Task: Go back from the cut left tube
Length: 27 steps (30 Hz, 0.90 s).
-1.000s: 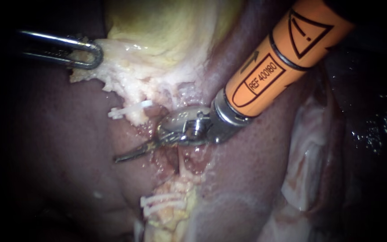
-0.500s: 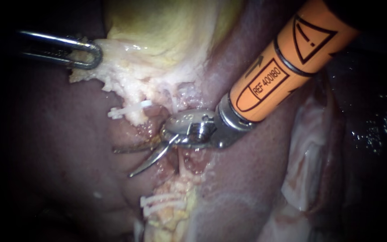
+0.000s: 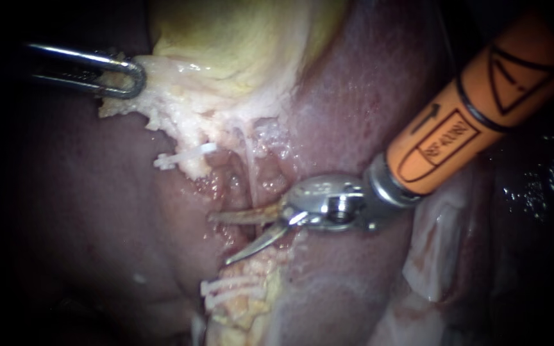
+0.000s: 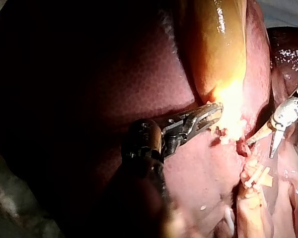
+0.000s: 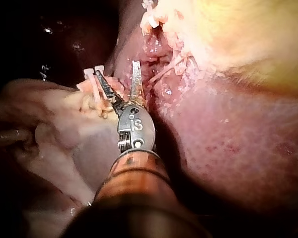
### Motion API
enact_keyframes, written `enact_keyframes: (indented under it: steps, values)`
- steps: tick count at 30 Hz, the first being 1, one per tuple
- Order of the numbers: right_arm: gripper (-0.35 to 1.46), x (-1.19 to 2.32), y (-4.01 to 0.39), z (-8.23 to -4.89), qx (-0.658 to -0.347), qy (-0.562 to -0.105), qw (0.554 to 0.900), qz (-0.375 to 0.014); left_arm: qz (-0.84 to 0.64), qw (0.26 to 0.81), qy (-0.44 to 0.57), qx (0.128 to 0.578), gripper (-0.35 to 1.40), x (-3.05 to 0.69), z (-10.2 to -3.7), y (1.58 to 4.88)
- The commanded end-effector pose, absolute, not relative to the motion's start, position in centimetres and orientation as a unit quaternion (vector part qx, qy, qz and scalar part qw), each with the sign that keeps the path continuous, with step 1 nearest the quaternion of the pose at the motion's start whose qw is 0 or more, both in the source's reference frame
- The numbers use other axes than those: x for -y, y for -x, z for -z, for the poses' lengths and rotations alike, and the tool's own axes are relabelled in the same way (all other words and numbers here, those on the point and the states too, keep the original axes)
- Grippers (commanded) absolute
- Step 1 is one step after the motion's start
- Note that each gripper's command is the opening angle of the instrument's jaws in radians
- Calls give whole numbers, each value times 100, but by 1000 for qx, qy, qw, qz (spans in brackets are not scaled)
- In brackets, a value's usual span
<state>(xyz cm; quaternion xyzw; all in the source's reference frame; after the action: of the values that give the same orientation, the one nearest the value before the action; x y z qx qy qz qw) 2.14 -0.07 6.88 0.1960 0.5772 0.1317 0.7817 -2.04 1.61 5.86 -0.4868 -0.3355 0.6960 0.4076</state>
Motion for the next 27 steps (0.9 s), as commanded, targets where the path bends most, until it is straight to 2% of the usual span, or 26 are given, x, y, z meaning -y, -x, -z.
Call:
enact_keyframes:
  steps: [1,6,9,15,18,27]
  values:
    - [145,8,-204,-688,-573,-183,788,-129,-696,407,487,336,-35,-161,-586,204]
    - [145,1,-152,-682,-553,-121,815,-123,-696,407,487,336,-35,-162,-587,204]
    - [145,-9,-126,-674,-532,-106,833,-113,-696,407,487,336,-35,-162,-587,204]
    - [145,-26,-90,-659,-507,-101,849,-111,-696,407,487,336,-35,-162,-588,205]
    - [145,-29,-84,-656,-509,-108,848,-100,-696,408,487,334,-35,-161,-590,206]
    - [145,-30,-80,-656,-508,-110,849,-99,-699,407,489,327,-35,-152,-621,224]
